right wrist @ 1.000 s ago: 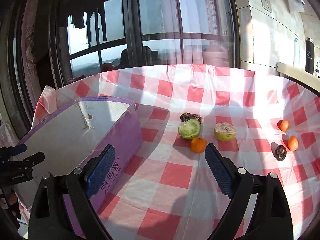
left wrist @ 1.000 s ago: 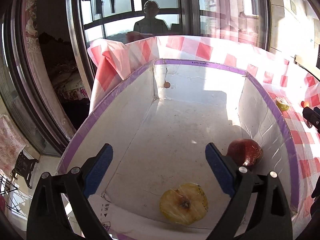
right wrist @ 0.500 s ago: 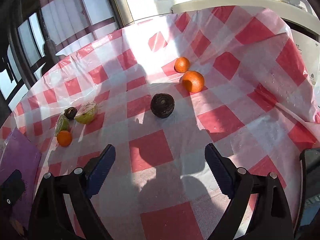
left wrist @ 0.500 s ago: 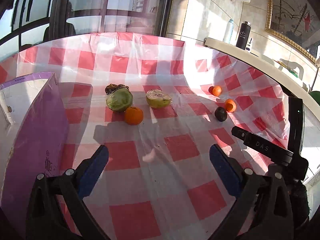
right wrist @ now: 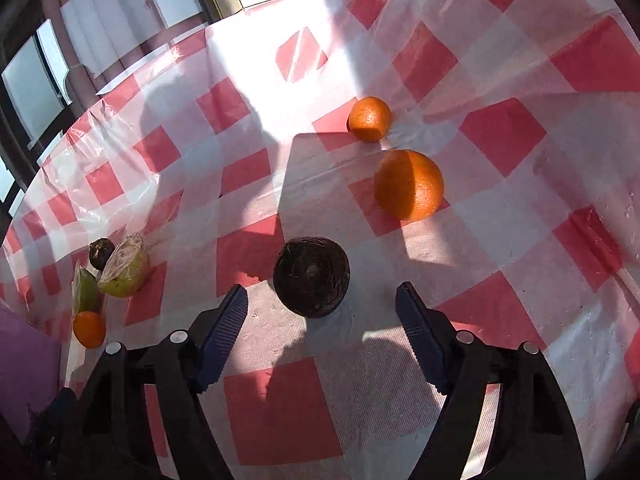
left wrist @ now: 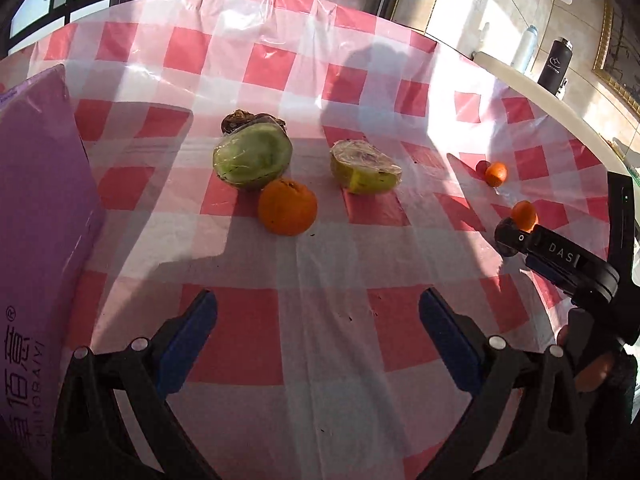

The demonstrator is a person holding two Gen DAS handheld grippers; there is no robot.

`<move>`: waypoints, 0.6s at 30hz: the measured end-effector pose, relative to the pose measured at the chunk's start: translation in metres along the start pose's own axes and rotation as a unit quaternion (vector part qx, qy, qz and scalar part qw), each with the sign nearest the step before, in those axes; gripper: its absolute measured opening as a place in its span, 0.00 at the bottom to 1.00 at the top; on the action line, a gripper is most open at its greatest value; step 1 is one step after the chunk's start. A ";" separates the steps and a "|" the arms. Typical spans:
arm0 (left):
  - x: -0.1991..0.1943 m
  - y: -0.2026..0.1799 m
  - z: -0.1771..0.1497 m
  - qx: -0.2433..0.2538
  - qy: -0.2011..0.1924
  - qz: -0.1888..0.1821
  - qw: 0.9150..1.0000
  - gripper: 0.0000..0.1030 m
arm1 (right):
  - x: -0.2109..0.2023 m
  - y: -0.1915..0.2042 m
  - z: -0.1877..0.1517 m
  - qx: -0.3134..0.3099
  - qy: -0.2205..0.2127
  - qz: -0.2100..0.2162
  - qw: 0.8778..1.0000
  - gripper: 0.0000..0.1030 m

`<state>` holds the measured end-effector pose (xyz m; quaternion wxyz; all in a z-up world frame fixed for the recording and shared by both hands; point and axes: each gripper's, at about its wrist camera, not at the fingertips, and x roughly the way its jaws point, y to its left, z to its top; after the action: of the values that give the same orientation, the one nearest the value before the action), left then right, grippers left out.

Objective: Organize fruits
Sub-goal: 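Grasp the dark purple round fruit with the right tool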

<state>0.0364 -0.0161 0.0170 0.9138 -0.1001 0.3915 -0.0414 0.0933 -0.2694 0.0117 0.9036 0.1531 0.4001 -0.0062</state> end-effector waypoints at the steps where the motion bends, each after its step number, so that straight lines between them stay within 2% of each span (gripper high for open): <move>1: 0.000 0.001 0.001 -0.003 0.000 -0.001 1.000 0.98 | 0.005 0.005 0.003 -0.008 0.004 -0.010 1.000 0.70; 4: 0.001 0.004 0.002 -0.013 0.001 -0.004 1.000 0.98 | 0.016 0.023 0.004 -0.052 0.018 -0.070 0.996 0.66; 5: 0.001 0.005 0.002 -0.014 0.000 -0.005 1.000 0.98 | 0.018 0.029 0.002 -0.069 0.021 -0.087 0.994 0.59; 7: 0.000 0.005 0.001 -0.015 0.000 -0.008 1.000 0.98 | 0.016 0.033 -0.001 -0.082 0.016 -0.088 0.993 0.41; 8: 0.000 0.006 0.001 -0.017 0.000 -0.010 1.000 0.98 | 0.016 0.032 -0.002 -0.079 0.014 -0.088 0.993 0.38; 11: -0.001 0.011 0.002 -0.031 -0.003 -0.015 0.999 0.98 | 0.013 0.021 -0.002 -0.054 0.011 -0.063 0.996 0.38; 15: -0.003 0.028 0.005 -0.078 -0.009 -0.026 0.997 0.98 | 0.010 0.004 -0.002 -0.011 0.004 -0.011 1.000 0.38; 18: 0.001 0.032 0.011 -0.095 -0.007 -0.010 0.995 0.98 | 0.010 -0.010 -0.001 0.026 0.001 0.036 0.999 0.38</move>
<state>0.0455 0.0169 0.0165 0.9026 -0.1908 0.3858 -0.0124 0.0977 -0.2774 0.0009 0.8986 0.1914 0.3945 0.0162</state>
